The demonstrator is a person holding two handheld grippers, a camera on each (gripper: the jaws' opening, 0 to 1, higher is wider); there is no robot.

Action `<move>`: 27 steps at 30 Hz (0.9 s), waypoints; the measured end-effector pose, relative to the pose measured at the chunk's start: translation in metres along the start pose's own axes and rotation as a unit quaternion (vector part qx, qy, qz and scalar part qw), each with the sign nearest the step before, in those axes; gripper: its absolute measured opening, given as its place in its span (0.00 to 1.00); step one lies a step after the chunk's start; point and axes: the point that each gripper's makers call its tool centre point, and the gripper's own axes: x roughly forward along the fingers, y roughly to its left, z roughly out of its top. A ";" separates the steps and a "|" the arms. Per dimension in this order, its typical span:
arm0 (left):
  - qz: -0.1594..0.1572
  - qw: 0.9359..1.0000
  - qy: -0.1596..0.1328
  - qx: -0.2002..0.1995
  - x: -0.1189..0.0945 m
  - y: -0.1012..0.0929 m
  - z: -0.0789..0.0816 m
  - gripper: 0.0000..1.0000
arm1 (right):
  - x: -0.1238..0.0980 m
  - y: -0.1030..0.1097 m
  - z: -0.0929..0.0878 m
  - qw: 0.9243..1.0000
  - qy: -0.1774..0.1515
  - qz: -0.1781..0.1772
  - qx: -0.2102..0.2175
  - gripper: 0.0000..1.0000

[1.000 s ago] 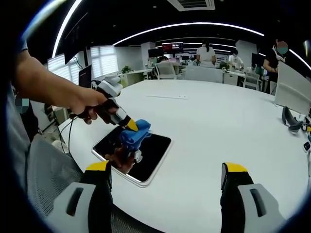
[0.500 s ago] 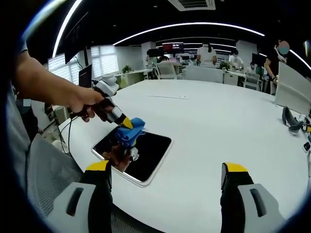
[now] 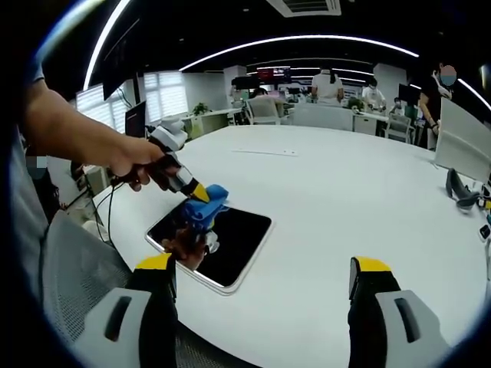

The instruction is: Wipe the mirror surface with the cleaning cloth until all visible marks leave the cleaned area.

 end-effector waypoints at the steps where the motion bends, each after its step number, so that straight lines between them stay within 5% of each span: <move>1: 0.000 1.000 -0.001 -0.001 0.000 0.000 0.000 0.02 | 0.000 0.000 0.000 1.000 0.000 0.000 -0.001 0.92; 27: -0.004 1.000 -0.012 0.001 -0.008 -0.002 -0.021 0.02 | -0.001 0.002 0.001 1.000 -0.002 0.002 -0.003 0.92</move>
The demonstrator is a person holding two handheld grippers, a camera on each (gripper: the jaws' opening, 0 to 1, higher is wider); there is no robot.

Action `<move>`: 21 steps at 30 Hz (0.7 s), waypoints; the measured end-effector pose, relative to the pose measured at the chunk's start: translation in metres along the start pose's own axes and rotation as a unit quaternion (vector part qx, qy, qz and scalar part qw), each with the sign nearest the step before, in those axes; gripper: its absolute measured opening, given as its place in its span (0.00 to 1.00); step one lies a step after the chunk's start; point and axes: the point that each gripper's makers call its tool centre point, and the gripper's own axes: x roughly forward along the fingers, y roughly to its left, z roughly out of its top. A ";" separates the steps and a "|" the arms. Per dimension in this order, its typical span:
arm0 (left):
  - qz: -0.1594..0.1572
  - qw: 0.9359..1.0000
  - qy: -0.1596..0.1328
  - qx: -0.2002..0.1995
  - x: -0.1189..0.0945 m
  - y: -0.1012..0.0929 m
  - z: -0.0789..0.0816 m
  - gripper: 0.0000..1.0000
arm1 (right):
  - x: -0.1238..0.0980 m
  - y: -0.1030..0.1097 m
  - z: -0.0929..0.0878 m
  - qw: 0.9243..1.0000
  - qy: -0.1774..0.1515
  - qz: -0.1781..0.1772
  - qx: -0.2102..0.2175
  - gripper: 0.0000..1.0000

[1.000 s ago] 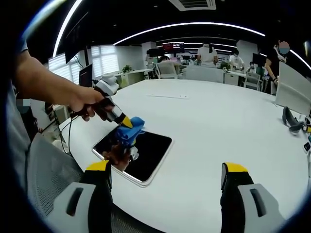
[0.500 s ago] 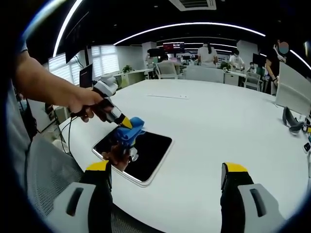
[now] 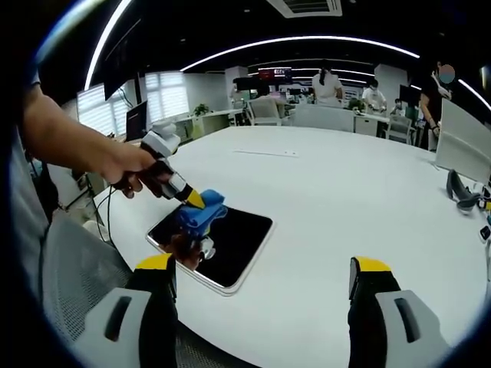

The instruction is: Wipe the mirror surface with the cleaning cloth until all visible marks leave the cleaned area.

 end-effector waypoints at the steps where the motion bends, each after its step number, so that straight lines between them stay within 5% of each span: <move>1: 0.000 1.000 0.000 0.000 0.000 0.000 -0.001 0.02 | 0.000 0.000 0.000 1.000 0.000 0.000 -0.001 0.92; 21: -0.008 1.000 -0.003 0.002 -0.009 -0.003 -0.018 0.02 | 0.001 0.001 -0.002 1.000 0.004 0.002 -0.004 0.92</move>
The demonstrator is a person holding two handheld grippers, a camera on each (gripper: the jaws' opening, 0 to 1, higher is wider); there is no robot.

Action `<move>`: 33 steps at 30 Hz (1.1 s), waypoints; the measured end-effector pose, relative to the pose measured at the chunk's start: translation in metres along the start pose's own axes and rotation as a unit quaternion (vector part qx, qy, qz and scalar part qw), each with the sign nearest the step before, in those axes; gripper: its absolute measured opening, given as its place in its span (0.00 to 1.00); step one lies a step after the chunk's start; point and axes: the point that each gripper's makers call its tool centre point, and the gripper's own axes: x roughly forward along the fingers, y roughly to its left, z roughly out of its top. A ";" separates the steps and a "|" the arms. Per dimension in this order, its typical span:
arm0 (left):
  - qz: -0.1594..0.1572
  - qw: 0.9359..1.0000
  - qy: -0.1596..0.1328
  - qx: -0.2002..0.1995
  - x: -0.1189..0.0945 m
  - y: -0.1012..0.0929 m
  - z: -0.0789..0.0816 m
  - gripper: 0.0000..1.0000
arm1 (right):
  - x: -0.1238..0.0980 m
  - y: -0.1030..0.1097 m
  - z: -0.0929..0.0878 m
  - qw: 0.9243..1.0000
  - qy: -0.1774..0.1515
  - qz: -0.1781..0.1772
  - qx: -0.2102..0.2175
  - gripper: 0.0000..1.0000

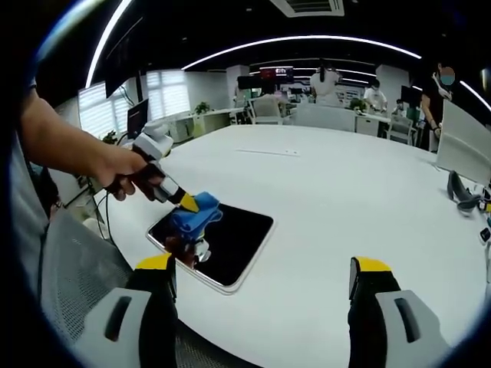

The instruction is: Wipe the mirror surface with the cleaning cloth until all visible marks leave the cleaned area.

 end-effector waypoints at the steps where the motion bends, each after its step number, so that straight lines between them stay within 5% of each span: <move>1: 0.000 1.000 0.000 0.001 0.000 0.000 0.000 0.02 | 0.000 0.000 0.000 1.000 0.000 0.000 0.000 0.92; 33: -0.009 1.000 0.013 -0.003 -0.018 -0.006 -0.043 0.02 | 0.000 0.000 0.000 1.000 0.000 0.001 -0.002 0.92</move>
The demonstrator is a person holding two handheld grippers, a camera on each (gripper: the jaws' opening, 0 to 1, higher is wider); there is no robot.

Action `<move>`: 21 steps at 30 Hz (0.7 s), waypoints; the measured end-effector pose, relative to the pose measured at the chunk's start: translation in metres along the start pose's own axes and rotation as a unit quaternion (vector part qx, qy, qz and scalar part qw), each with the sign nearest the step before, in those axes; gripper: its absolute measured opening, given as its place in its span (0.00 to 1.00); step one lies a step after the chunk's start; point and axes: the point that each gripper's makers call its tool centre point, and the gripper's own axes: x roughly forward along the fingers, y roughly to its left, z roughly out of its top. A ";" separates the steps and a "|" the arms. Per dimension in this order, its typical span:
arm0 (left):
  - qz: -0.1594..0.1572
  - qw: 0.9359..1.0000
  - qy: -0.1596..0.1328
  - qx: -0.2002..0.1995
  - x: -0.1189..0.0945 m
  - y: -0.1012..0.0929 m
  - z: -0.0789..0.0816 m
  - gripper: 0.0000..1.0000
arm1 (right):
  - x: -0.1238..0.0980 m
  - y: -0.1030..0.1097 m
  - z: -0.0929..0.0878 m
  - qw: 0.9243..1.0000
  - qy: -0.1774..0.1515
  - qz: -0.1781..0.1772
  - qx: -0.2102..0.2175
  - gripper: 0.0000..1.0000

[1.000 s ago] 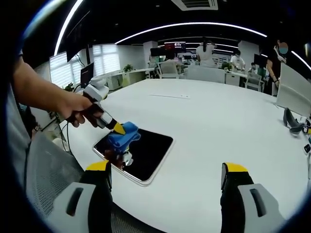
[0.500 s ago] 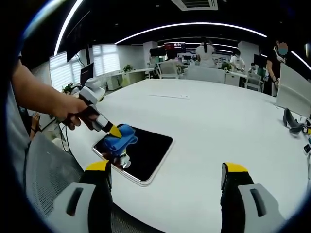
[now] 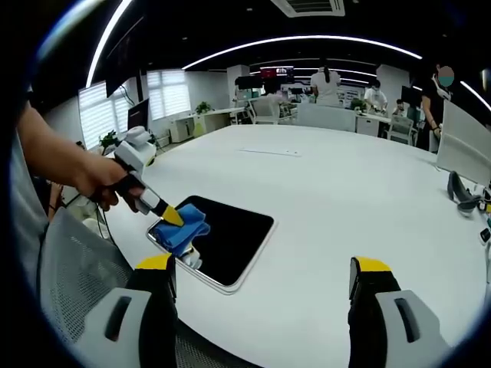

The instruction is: Wipe the mirror surface with the cleaning cloth until all visible marks leave the cleaned area.

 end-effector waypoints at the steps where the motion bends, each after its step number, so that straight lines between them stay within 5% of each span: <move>1: 0.000 1.000 0.001 -0.002 -0.001 0.000 -0.002 0.02 | 0.000 0.000 0.000 1.000 0.000 0.000 0.000 0.92; 11: 0.001 1.000 -0.007 -0.012 -0.005 -0.002 -0.011 0.02 | -0.001 0.000 0.001 1.000 -0.002 0.000 0.001 0.92; 21: -0.009 0.999 0.015 -0.032 -0.010 -0.004 -0.028 0.02 | 0.000 -0.001 0.001 1.000 -0.003 -0.002 0.000 0.92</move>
